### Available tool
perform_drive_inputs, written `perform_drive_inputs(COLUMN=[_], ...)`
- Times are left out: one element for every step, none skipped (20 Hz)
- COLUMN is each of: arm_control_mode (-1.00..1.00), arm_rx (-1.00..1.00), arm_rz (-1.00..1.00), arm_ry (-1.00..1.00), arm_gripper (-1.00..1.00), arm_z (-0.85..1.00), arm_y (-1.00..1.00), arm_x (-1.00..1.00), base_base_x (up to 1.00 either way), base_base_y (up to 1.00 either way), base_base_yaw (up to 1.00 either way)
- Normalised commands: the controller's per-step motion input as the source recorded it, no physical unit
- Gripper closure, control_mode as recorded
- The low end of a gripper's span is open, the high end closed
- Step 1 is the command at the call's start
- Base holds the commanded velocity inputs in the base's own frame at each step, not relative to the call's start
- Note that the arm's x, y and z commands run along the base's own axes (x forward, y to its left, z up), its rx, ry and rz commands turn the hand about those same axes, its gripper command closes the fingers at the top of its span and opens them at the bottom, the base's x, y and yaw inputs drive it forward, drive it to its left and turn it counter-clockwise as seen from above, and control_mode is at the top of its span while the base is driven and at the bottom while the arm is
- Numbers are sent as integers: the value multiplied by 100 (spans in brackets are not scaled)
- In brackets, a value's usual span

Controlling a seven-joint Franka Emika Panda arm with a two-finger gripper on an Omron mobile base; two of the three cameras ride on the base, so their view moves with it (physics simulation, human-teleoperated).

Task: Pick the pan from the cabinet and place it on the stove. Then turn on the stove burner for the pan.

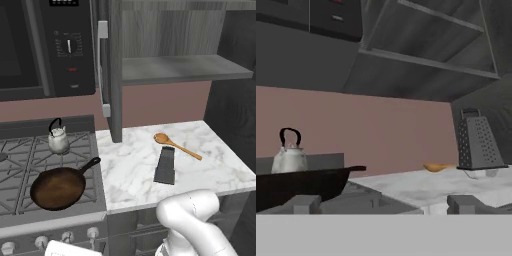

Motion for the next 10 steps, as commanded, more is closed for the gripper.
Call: perform_drive_inputs(arm_control_mode=[-100, -100, -100, -100, -100, -100, -100, -100, -100, -100], arm_rx=[0, 0, 0, 0, 0, 0, 0, 0, 0, 0], arm_rz=[10, 5, 2, 0, 0, 0, 0, 0, 0, 0], arm_ry=[-3, -8, -10, -10, -2, -2, 0, 0, 4, 7], arm_gripper=[-100, -100, -100, -100, -100, -100, -100, -100, -100, -100], arm_z=[-32, -34, -34, -36, -14, -13, -12, -9, -7, -12], arm_y=[-24, -21, -20, -14, -4, 0, -3, -5, -7, -4], arm_x=[0, 0, 0, 0, 0, 0, 0, 0, 1, 12], base_base_x=[0, 0, 0, 0, 0, 0, 0, 0, 0, 0], base_base_y=[0, 0, 0, 0, 0, 0, 0, 0, 0, 0], base_base_yaw=[0, 0, 0, 0, 0, 0, 0, 0, 0, 0])
